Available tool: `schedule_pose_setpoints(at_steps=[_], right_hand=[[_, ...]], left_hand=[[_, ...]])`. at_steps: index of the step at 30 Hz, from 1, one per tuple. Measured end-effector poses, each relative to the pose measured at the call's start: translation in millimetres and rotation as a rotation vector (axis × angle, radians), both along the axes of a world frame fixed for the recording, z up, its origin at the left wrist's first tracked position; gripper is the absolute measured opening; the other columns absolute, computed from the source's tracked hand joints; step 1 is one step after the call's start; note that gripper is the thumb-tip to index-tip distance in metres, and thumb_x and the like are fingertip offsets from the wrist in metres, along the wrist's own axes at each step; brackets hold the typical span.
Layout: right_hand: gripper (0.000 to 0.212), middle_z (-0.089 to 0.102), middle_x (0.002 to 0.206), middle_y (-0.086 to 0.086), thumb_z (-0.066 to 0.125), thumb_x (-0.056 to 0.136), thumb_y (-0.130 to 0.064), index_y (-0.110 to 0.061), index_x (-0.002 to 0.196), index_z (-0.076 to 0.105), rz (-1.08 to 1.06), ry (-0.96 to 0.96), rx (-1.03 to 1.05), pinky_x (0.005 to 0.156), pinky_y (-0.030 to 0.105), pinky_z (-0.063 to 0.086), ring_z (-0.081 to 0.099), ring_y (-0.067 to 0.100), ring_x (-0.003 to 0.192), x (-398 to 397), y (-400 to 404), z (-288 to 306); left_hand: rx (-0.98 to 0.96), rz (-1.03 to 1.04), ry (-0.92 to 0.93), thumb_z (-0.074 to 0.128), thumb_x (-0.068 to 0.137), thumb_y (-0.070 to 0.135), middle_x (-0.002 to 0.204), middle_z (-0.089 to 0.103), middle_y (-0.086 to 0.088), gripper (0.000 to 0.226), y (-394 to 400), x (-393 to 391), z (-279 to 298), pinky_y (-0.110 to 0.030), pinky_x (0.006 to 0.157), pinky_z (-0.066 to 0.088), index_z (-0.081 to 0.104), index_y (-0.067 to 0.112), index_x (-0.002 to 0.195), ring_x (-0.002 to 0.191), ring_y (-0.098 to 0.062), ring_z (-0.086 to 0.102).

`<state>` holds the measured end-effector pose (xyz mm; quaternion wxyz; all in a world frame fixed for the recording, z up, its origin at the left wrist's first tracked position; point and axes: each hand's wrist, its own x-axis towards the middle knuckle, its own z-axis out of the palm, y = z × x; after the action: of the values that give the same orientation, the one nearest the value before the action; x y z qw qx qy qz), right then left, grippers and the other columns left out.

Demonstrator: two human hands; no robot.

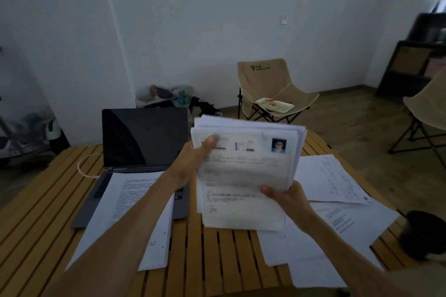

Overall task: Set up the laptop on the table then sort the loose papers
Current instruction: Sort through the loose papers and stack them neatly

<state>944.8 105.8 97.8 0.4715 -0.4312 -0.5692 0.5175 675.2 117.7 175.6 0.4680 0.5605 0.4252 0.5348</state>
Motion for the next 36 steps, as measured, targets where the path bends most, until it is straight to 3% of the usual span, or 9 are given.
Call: schedule_pose_setpoints(at_steps=[5, 10, 14, 18, 22, 27, 29, 32, 36], right_hand=[[0.043, 0.075, 0.111, -0.004, 0.082, 0.077, -0.011, -0.023, 0.117, 0.070, 0.092, -0.078, -0.079, 0.083, 0.033, 0.060, 0.069, 0.014, 0.105, -1.7, -13.2, -35.0], [0.028, 0.077, 0.097, -0.011, 0.077, 0.084, -0.008, -0.027, 0.104, 0.069, 0.004, -0.159, -0.080, 0.070, 0.017, 0.056, 0.071, 0.012, 0.099, -2.0, -10.5, -27.1], [0.013, 0.071, 0.097, -0.005, 0.074, 0.087, -0.025, -0.027, 0.097, 0.066, 0.023, -0.593, 0.054, 0.070, 0.024, 0.060, 0.070, 0.012, 0.091, 30.5, 8.0, 19.2], [0.010, 0.066, 0.082, -0.010, 0.073, 0.088, -0.035, -0.027, 0.089, 0.066, 0.057, -1.037, 0.195, 0.067, 0.019, 0.054, 0.064, 0.003, 0.076, 47.9, 19.3, 96.4], [0.032, 0.067, 0.086, -0.010, 0.074, 0.079, -0.052, -0.029, 0.100, 0.069, 0.059, -1.370, 0.354, 0.077, 0.032, 0.058, 0.064, 0.009, 0.080, 32.3, 29.1, 149.0], [0.024, 0.071, 0.080, -0.009, 0.080, 0.073, -0.045, -0.029, 0.089, 0.074, 0.054, -1.137, 0.348, 0.071, 0.034, 0.058, 0.066, 0.008, 0.076, 34.5, 32.4, 151.8], [0.014, 0.071, 0.084, -0.007, 0.079, 0.078, -0.033, -0.028, 0.089, 0.072, 0.068, -0.841, 0.256, 0.071, 0.029, 0.056, 0.068, 0.010, 0.079, 36.1, 28.7, 115.2], [0.023, 0.074, 0.098, 0.003, 0.078, 0.082, -0.017, -0.018, 0.104, 0.070, 0.020, -0.391, 0.005, 0.082, 0.043, 0.061, 0.071, 0.021, 0.094, 41.7, 15.5, 31.9], [0.031, 0.075, 0.100, 0.003, 0.077, 0.080, -0.004, -0.015, 0.108, 0.070, 0.015, -0.261, -0.160, 0.080, 0.040, 0.062, 0.070, 0.025, 0.101, 37.9, -0.9, -30.3]], left_hand=[[-0.010, 0.031, -0.024, 0.064, 0.087, 0.049, 0.115, 0.072, -0.006, 0.055, -3.9, 7.7, -16.6, -0.031, 0.082, 0.058, 0.062, 0.011, 0.127, 0.106, -0.022, 0.069], [0.003, 0.156, -0.071, 0.071, 0.086, 0.039, 0.108, 0.074, -0.008, 0.041, -3.4, 13.5, -4.7, -0.044, 0.086, 0.058, 0.070, 0.010, 0.115, 0.100, -0.026, 0.071], [0.217, 0.317, 0.221, 0.080, 0.079, 0.029, 0.088, 0.074, -0.003, 0.024, -7.4, -24.0, 34.6, -0.028, 0.064, 0.058, 0.071, 0.012, 0.093, 0.077, -0.017, 0.072], [0.179, 0.053, 0.705, 0.081, 0.078, 0.029, 0.088, 0.076, 0.008, 0.015, -10.1, -36.8, 63.4, -0.027, 0.073, 0.058, 0.074, 0.024, 0.091, 0.082, -0.007, 0.072], [0.136, 0.004, 0.438, 0.077, 0.083, 0.014, 0.099, 0.077, -0.001, 0.028, -17.9, -21.8, 42.5, -0.033, 0.077, 0.060, 0.072, 0.015, 0.111, 0.092, -0.016, 0.074], [0.011, 0.177, 0.132, 0.075, 0.083, 0.008, 0.099, 0.076, -0.011, 0.022, -26.6, -33.9, -23.4, -0.047, 0.079, 0.060, 0.072, 0.006, 0.105, 0.092, -0.031, 0.073], [-0.053, 0.187, 0.126, 0.075, 0.084, 0.015, 0.100, 0.076, -0.010, 0.022, -33.7, -34.6, -47.2, -0.050, 0.079, 0.059, 0.073, 0.010, 0.105, 0.093, -0.031, 0.072], [-0.124, 0.227, 0.109, 0.074, 0.081, 0.038, 0.099, 0.076, -0.006, 0.032, -38.9, -35.3, -63.5, -0.045, 0.077, 0.059, 0.074, 0.017, 0.105, 0.093, -0.028, 0.072], [-0.132, 0.292, 0.053, 0.059, 0.083, 0.056, 0.095, 0.076, -0.006, 0.048, -33.8, -27.3, -53.6, -0.037, 0.070, 0.058, 0.074, 0.015, 0.101, 0.087, -0.024, 0.073]])
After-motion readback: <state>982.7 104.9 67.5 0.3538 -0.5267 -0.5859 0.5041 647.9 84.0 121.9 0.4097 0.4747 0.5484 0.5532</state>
